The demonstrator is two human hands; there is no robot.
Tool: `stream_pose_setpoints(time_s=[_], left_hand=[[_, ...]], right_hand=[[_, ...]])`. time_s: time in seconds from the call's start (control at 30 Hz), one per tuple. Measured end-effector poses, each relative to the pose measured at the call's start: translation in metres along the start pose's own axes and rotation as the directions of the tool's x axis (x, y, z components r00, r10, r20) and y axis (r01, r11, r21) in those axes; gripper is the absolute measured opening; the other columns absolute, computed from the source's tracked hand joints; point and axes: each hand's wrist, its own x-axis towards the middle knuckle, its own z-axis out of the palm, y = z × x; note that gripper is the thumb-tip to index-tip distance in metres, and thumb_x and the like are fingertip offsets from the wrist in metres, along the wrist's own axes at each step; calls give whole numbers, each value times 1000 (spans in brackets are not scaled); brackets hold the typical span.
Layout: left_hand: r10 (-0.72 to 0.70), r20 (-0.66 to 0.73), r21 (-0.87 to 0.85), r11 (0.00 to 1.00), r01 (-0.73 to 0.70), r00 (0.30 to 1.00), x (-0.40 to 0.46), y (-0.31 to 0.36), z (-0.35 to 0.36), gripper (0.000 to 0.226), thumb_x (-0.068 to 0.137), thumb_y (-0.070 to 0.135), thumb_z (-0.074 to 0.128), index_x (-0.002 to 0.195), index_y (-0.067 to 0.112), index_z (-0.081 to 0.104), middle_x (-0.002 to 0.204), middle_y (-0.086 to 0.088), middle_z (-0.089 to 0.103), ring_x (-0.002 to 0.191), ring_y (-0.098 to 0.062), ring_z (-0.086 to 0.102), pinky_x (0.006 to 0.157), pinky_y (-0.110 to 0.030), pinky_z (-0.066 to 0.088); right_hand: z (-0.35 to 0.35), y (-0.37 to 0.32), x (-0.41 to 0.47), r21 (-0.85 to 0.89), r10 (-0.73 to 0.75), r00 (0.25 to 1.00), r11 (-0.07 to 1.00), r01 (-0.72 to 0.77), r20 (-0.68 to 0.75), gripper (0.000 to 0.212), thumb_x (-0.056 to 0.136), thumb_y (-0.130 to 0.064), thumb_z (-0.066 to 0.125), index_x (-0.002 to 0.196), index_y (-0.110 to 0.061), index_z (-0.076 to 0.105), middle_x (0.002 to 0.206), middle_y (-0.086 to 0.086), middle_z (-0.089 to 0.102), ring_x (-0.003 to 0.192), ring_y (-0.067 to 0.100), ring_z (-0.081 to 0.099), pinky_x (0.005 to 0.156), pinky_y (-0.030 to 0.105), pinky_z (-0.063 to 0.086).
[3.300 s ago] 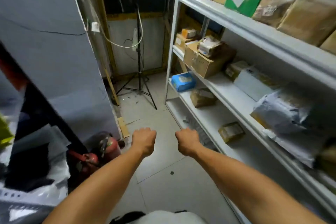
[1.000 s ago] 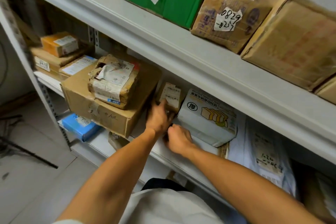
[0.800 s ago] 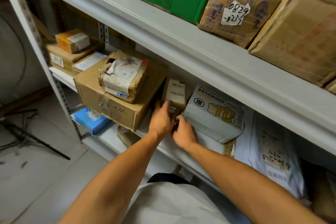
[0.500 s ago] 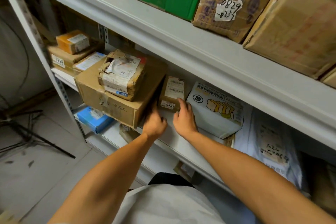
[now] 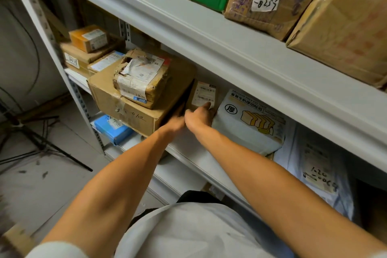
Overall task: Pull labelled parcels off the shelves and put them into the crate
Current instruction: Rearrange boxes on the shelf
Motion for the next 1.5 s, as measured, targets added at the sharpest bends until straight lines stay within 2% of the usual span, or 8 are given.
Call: stream_pose_setpoints(time_s=[0.13,0.23,0.57,0.77,1.0,1.2,1.37,1.5], left_hand=[[-67,-20,-107,992,64,998,-4,2,3,34,100,21,57,132,10,54,136,-17,56,117,-26,55,101,-38,48],[-100,16,-77,992,101,995,-11,0,4,54,99,25,59,149,15,42,140,-13,54,116,-23,53,93,-30,44],[-105,-77,-74,992,99,991,-65,-4,-11,64,94,22,64,152,18,36,143,-6,52,132,-24,50,114,-43,41],[-35,-133,132,990,53,990,-89,-17,-20,32,92,47,64,92,19,48,90,-5,60,82,-21,60,73,-37,54],[-256,64,-87,961,261,964,-107,-23,-35,50,96,39,63,136,19,40,116,-8,61,96,-21,65,69,-28,54],[-442,377,17,882,471,814,-123,-45,-51,41,93,41,60,124,14,60,119,-10,68,109,-23,64,84,-32,52],[-380,432,63,917,393,818,-137,-70,-72,73,69,19,85,132,16,48,127,-10,62,114,-23,63,93,-36,55],[-105,413,272,962,-13,905,-149,-70,-94,94,58,16,91,135,29,39,130,2,49,123,-20,49,98,-37,52]], right_hand=[[5,-6,-6,52,11,1000,999,-10,-28,63,100,-21,54,155,-8,27,164,21,5,151,35,18,119,40,30],[9,3,-14,76,-9,998,997,13,-58,52,99,-23,55,150,-17,42,164,15,4,148,33,29,117,41,34],[9,33,-76,93,24,983,996,-7,-181,25,92,-28,64,115,-23,56,133,3,46,114,26,56,87,33,47],[-14,56,-97,229,211,926,963,-143,-311,38,98,-36,59,132,-22,51,123,5,66,112,27,63,87,36,50],[-11,90,-118,376,260,954,907,-189,-148,27,99,-37,61,116,-18,70,117,5,71,97,19,67,76,29,57],[-18,114,-134,595,293,953,752,-283,82,29,99,-40,59,99,-12,63,97,5,75,86,18,70,66,26,56],[-14,118,-138,590,281,912,697,-408,298,64,95,-69,43,105,-14,74,101,10,77,98,30,73,87,43,57],[-4,106,-147,632,296,846,566,-530,444,75,85,-83,41,106,-20,74,111,14,74,104,33,67,90,46,54]])
